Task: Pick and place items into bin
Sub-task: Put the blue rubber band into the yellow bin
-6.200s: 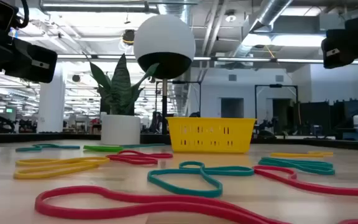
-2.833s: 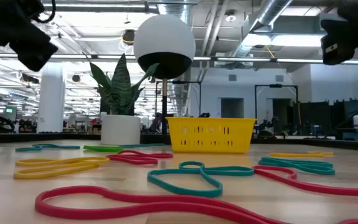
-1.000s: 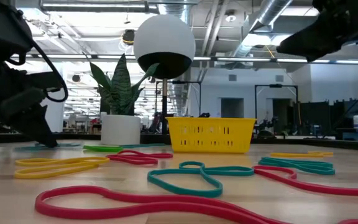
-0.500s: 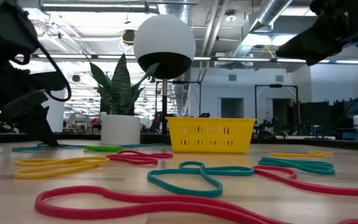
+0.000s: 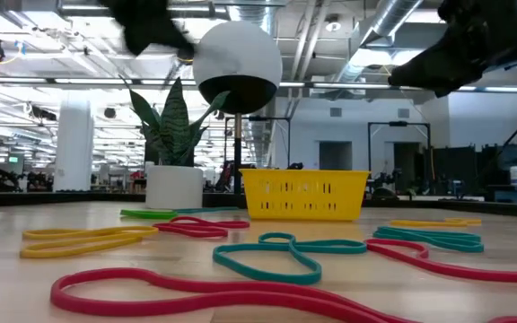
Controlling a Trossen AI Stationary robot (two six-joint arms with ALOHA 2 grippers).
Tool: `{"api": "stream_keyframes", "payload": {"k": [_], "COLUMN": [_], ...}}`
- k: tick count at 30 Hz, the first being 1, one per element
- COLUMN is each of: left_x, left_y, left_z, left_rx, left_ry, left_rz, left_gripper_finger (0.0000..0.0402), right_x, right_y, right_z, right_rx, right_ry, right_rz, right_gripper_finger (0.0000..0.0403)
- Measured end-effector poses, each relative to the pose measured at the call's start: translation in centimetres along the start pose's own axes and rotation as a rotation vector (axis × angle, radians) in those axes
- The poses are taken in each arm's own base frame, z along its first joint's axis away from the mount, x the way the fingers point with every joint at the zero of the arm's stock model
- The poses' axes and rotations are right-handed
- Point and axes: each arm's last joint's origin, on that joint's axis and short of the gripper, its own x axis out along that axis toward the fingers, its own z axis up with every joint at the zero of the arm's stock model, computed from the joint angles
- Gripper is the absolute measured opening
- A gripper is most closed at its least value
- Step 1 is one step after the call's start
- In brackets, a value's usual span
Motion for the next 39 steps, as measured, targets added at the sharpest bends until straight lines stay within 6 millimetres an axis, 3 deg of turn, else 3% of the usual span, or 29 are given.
{"api": "stream_keyframes", "payload": {"k": [2,6,13,19,24,39], "left_x": [1.3,5.8,14.6,18.7,19.7,18.6], "left_y": [-0.6,-1.3,0.1,2.3,2.3,1.6], "left_z": [1.7,2.6,0.6,-1.5,-2.7,-3.9], "left_rx": [0.051,0.145,0.099,0.0,-0.012,0.067], "left_ry": [-0.061,-0.074,0.101,0.259,0.324,0.469], "left_rz": [-0.044,-0.009,0.123,0.103,0.019,0.011], "left_gripper_finger": [0.0,0.0,0.0,0.0,0.0,0.0001], "right_x": [0.3,0.9,1.4,1.4,1.3,1.2], "right_y": [0.0,0.0,0.4,0.9,1.1,1.0], "right_z": [-0.2,-0.6,-1.3,-1.6,-1.6,-2.0], "right_rx": [0.007,0.046,0.052,0.093,0.091,0.071], "right_ry": [0.016,0.045,0.094,0.107,0.112,0.145], "right_rz": [-0.01,-0.026,-0.025,-0.006,0.007,0.001], "right_gripper_finger": [0.0122,0.0122,0.0122,0.0122,0.0122,0.0122]}}
